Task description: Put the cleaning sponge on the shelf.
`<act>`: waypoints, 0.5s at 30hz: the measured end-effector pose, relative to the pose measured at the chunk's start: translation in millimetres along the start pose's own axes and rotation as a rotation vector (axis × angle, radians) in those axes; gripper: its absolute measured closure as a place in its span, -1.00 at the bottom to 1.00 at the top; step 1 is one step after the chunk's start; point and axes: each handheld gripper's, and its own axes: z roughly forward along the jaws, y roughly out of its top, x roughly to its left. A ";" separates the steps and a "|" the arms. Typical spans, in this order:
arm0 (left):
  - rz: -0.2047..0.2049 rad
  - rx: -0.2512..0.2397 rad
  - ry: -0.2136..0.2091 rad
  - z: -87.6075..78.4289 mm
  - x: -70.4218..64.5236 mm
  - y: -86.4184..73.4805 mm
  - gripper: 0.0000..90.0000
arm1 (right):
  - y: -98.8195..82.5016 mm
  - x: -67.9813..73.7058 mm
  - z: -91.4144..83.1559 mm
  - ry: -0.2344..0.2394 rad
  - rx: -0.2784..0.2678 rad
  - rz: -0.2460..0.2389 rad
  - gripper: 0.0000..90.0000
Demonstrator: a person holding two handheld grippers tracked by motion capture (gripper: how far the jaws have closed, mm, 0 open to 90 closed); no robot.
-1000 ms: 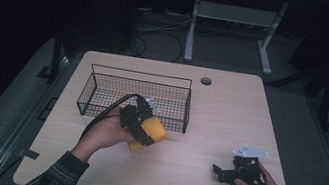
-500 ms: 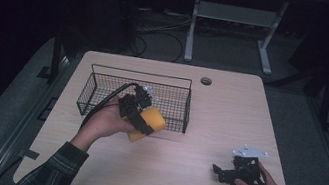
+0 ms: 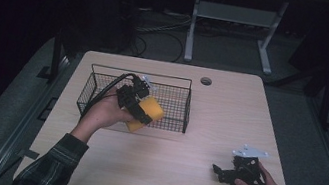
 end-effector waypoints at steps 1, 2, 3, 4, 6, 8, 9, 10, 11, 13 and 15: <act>0.001 0.001 0.004 -0.4 1.6 0.5 -0.46 | 0.0 0.0 0.1 -0.001 -0.001 -0.001 -0.99; -0.002 -0.001 0.008 -0.6 3.0 0.9 -0.46 | 0.0 -0.1 0.1 -0.002 0.000 -0.001 -0.99; -0.008 -0.001 0.012 -1.0 4.2 1.1 -0.46 | 0.0 -0.1 0.1 -0.002 0.000 -0.002 -0.99; -0.010 -0.004 0.015 -1.2 5.7 1.3 -0.46 | 0.0 -0.1 0.1 -0.002 0.000 -0.002 -0.99; -0.016 -0.004 0.022 -1.7 9.0 1.5 -0.46 | 0.0 -0.1 0.1 -0.002 0.000 -0.002 -0.99; -0.022 -0.005 0.026 -2.4 12.5 1.4 -0.46 | 0.0 -0.2 0.0 0.000 0.000 -0.003 -0.99; -0.028 -0.005 0.027 -2.8 14.1 1.3 -0.46 | 0.0 -0.2 0.0 -0.001 0.000 -0.003 -0.99; -0.033 -0.006 0.029 -3.3 15.7 1.2 -0.46 | 0.0 -0.3 0.1 -0.002 -0.001 -0.005 -0.99; -0.038 -0.008 0.032 -3.5 17.3 1.1 -0.46 | 0.0 -0.3 0.2 -0.002 0.000 -0.004 -0.99; -0.040 -0.004 0.037 -4.2 21.0 0.9 -0.46 | 0.0 -0.2 0.1 -0.002 0.000 -0.002 -0.99; -0.046 -0.005 0.045 -5.2 24.7 0.9 -0.46 | 0.0 -0.3 0.2 -0.002 0.000 -0.003 -0.99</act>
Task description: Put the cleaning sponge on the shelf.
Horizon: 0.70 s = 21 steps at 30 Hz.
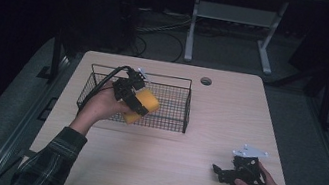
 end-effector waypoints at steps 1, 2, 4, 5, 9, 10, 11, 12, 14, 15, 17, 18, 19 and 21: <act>-0.005 -0.001 0.005 -0.4 1.6 0.0 -0.46 | 0.0 0.0 0.0 0.000 0.000 0.000 -0.99; -0.008 -0.001 0.007 -0.7 3.5 0.0 -0.46 | 0.0 0.1 -0.1 0.000 0.001 0.001 -0.99; -0.014 0.001 0.017 -1.6 7.4 0.0 -0.46 | 0.0 0.1 -0.1 0.000 0.001 0.002 -0.99; -0.019 0.003 0.019 -2.0 9.3 0.1 -0.46 | 0.0 0.0 -0.1 -0.001 -0.001 -0.001 -0.99; -0.039 -0.004 0.037 -4.3 18.8 -0.3 -0.46 | 0.0 0.0 0.0 0.000 0.000 0.000 -0.99; -0.042 -0.004 0.043 -4.6 21.3 -0.5 -0.45 | 0.0 0.0 0.0 0.001 0.000 0.001 -0.99; -0.047 -0.004 0.046 -5.0 23.7 -0.8 -0.45 | 0.0 0.0 0.0 0.000 0.000 0.001 -0.99; -0.058 -0.004 0.049 -5.2 25.9 -1.3 -0.46 | 0.0 0.0 0.0 0.001 0.000 0.001 -0.99; -0.073 -0.012 0.057 -5.2 30.4 -2.4 -0.45 | 0.0 0.1 0.0 0.000 0.000 0.001 -0.99; -0.080 -0.011 0.062 -5.4 32.8 -3.1 -0.46 | 0.0 0.1 0.0 0.000 0.000 0.001 -0.99; -0.093 -0.010 0.067 -5.2 37.7 -4.6 -0.45 | 0.0 0.1 0.0 0.000 0.000 0.001 -0.99; -0.101 -0.009 0.071 -5.0 40.1 -5.3 -0.46 | 0.0 0.0 0.0 0.001 0.000 0.001 -0.99; -0.105 -0.007 0.076 -5.0 42.8 -6.1 -0.45 | 0.0 0.1 0.0 0.000 0.000 0.001 -0.99; -0.125 -0.010 0.083 -5.2 47.3 -7.9 -0.45 | 0.0 0.0 0.0 0.001 0.000 0.001 -0.99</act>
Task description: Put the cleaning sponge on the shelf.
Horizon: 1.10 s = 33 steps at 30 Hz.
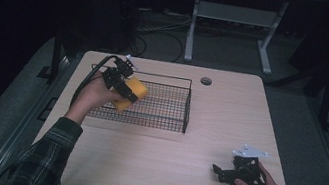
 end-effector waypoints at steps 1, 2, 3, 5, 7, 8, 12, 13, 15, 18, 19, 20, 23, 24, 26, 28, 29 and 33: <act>0.000 0.000 0.004 -0.1 3.1 -0.6 -0.45 | 0.0 0.0 0.0 0.000 0.000 0.000 -0.99; -0.008 -0.001 0.011 0.1 5.5 -1.1 -0.45 | 0.0 0.0 0.0 0.000 0.000 0.000 -0.99; -0.011 -0.001 0.018 0.4 7.9 -1.8 -0.45 | 0.0 0.0 0.0 0.000 0.000 0.000 -0.99; -0.020 0.001 0.031 1.3 12.3 -3.3 -0.45 | 0.0 0.0 0.0 0.000 0.000 0.000 -0.99; -0.027 0.004 0.042 1.5 16.5 -4.9 -0.45 | 0.0 0.0 0.0 0.000 0.000 0.000 -0.99; -0.034 0.003 0.045 1.4 18.7 -5.7 -0.45 | 0.0 0.0 0.0 0.000 0.000 0.000 -0.99; -0.057 -0.005 0.067 0.9 28.4 -9.7 -0.45 | 0.0 0.0 0.0 0.000 0.000 0.000 -0.99; -0.060 -0.005 0.072 0.6 31.2 -10.8 -0.45 | 0.0 0.0 0.0 0.000 0.000 0.000 -0.99; -0.080 -0.011 0.083 0.7 36.3 -13.4 -0.45 | 0.0 -0.1 0.0 -0.001 -0.001 -0.001 -0.99; -0.100 -0.003 0.093 1.3 44.1 -17.4 -0.45 | 0.0 -0.3 0.1 -0.003 0.000 -0.004 -0.99; -0.108 -0.003 0.097 2.3 46.1 -18.7 -0.45 | 0.0 -0.4 0.1 -0.003 -0.001 -0.005 -0.99; -0.111 -0.004 0.099 3.0 48.5 -19.9 -0.45 | 0.0 -0.4 0.1 -0.003 0.000 -0.005 -0.99; -0.134 -0.002 0.106 5.6 54.3 -23.5 -0.45 | 0.0 -0.4 0.1 -0.003 0.000 -0.005 -0.99; -0.135 0.001 0.111 6.6 56.3 -24.7 -0.45 | 0.0 -0.3 0.1 -0.003 0.000 -0.005 -0.99; -0.147 0.003 0.107 9.3 60.5 -27.4 -0.45 | 0.0 -0.3 0.1 -0.003 0.000 -0.004 -0.99; -0.163 0.007 0.111 12.5 64.6 -29.8 -0.45 | 0.0 -0.3 0.1 -0.003 -0.001 -0.004 -0.99; -0.169 0.010 0.110 14.1 66.5 -30.9 -0.45 | 0.0 -0.3 0.1 -0.002 0.000 -0.004 -0.99; -0.183 0.013 0.109 19.9 71.8 -34.1 -0.45 | 0.0 -0.2 0.1 0.000 -0.001 -0.002 -0.99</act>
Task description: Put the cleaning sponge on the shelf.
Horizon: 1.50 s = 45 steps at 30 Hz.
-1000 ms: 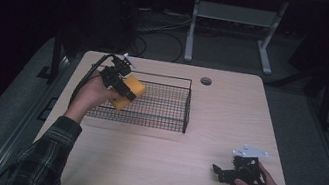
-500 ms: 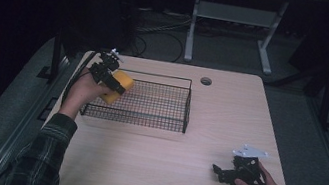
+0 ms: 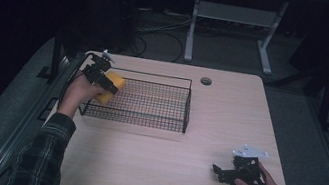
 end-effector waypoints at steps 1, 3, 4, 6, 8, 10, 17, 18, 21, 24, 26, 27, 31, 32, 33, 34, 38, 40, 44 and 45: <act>-0.006 -0.003 -0.003 1.5 0.8 -0.6 -0.45 | 0.0 0.1 0.0 0.000 0.000 0.001 -0.99; -0.002 0.012 0.002 4.2 2.3 -1.0 -0.45 | 0.0 0.0 0.0 0.000 0.000 0.001 -0.99; -0.005 0.013 0.001 5.6 3.0 -1.2 -0.45 | 0.0 0.0 0.0 0.000 0.000 0.000 -0.99; -0.012 0.014 0.002 7.9 4.1 -1.4 -0.45 | 0.0 0.1 0.0 0.000 0.000 0.001 -0.99; -0.019 0.008 0.001 10.6 5.0 -1.9 -0.45 | 0.0 0.0 0.0 0.000 0.000 0.000 -0.99; -0.019 0.015 0.000 13.5 5.9 -2.4 -0.45 | 0.0 0.0 0.0 0.000 0.000 0.000 -0.99; -0.025 0.026 -0.005 23.2 8.7 -6.0 -0.45 | 0.0 0.0 0.0 0.000 0.000 0.000 -0.99; -0.027 0.026 -0.006 24.7 8.8 -6.7 -0.45 | 0.0 0.0 0.0 0.000 0.000 0.000 -0.99; -0.030 0.030 -0.009 28.8 9.8 -8.9 -0.45 | 0.0 0.0 0.0 0.000 0.000 0.000 -0.99; -0.030 0.041 -0.011 32.6 10.2 -10.1 -0.45 | 0.0 0.0 0.1 0.000 0.000 0.000 -0.99; -0.029 0.040 -0.019 34.3 9.7 -10.7 -0.45 | 0.0 0.0 0.0 0.000 0.000 0.001 -0.99; -0.030 0.043 -0.019 35.3 9.0 -10.9 -0.46 | 0.0 0.0 0.0 0.000 0.000 0.000 -0.99; -0.026 0.052 -0.022 37.9 8.1 -11.5 -0.46 | 0.0 0.0 0.0 0.000 0.000 0.000 -0.99; -0.025 0.054 -0.023 38.2 8.1 -11.6 -0.47 | 0.0 0.0 0.0 0.000 0.000 0.000 -0.99; -0.022 0.056 -0.022 38.3 7.8 -11.6 -0.47 | 0.0 0.0 0.0 0.000 0.000 0.001 -0.99; -0.020 0.058 -0.023 38.3 7.6 -11.5 -0.47 | 0.0 0.0 0.0 0.000 0.000 0.000 -0.99; -0.020 0.065 -0.027 39.3 6.5 -11.7 -0.48 | 0.0 0.0 0.0 0.000 0.000 0.000 -0.99; -0.022 0.072 -0.030 39.7 6.4 -12.0 -0.48 | 0.0 0.0 0.0 0.000 0.000 0.000 -0.99; -0.021 0.079 -0.032 40.2 7.2 -12.6 -0.49 | 0.0 0.0 0.0 0.000 0.000 0.001 -0.99; -0.020 0.083 -0.031 40.2 7.5 -12.8 -0.50 | 0.0 0.1 0.0 0.000 0.000 0.001 -0.99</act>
